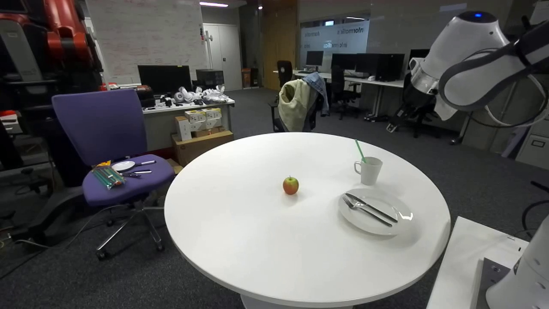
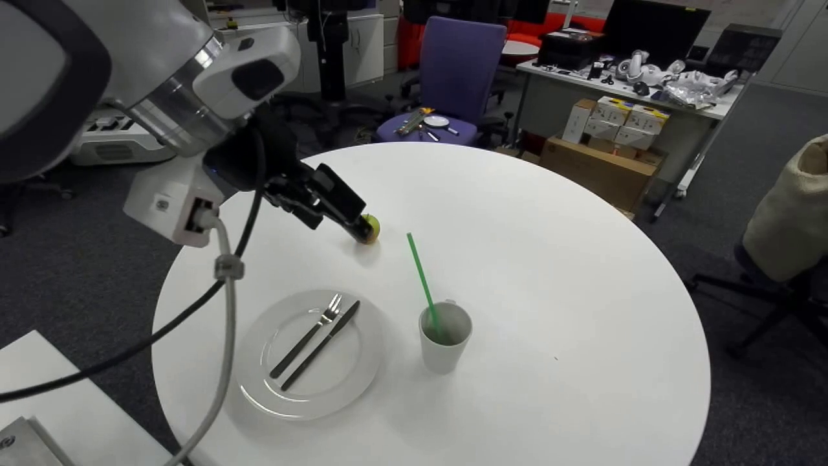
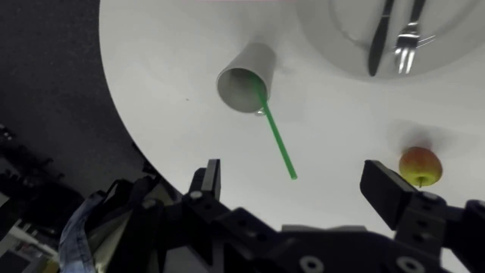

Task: Remove the straw from the cup and put it on the table

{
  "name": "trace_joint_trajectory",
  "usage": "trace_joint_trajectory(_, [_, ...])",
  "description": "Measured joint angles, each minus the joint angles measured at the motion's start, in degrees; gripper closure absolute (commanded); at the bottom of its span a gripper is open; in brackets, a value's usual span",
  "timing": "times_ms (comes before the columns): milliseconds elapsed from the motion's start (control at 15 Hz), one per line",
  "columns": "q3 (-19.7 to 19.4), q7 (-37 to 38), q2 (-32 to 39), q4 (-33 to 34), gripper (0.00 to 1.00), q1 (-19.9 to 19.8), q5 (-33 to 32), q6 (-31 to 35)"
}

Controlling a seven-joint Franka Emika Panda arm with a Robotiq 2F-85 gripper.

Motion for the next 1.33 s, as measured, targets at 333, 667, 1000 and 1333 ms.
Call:
trace_joint_trajectory(333, [7.5,18.3,7.8,0.0,0.00,-14.6,-17.2,21.7])
trace_joint_trajectory(667, [10.3,21.4,9.0,0.4,0.00,-18.2,-17.8,22.7])
trace_joint_trajectory(1000, [10.4,21.4,9.1,0.4,0.00,-18.3,-17.8,22.5])
trace_joint_trajectory(1333, [18.0,21.3,8.6,2.0,0.00,-26.8,-21.6,22.5])
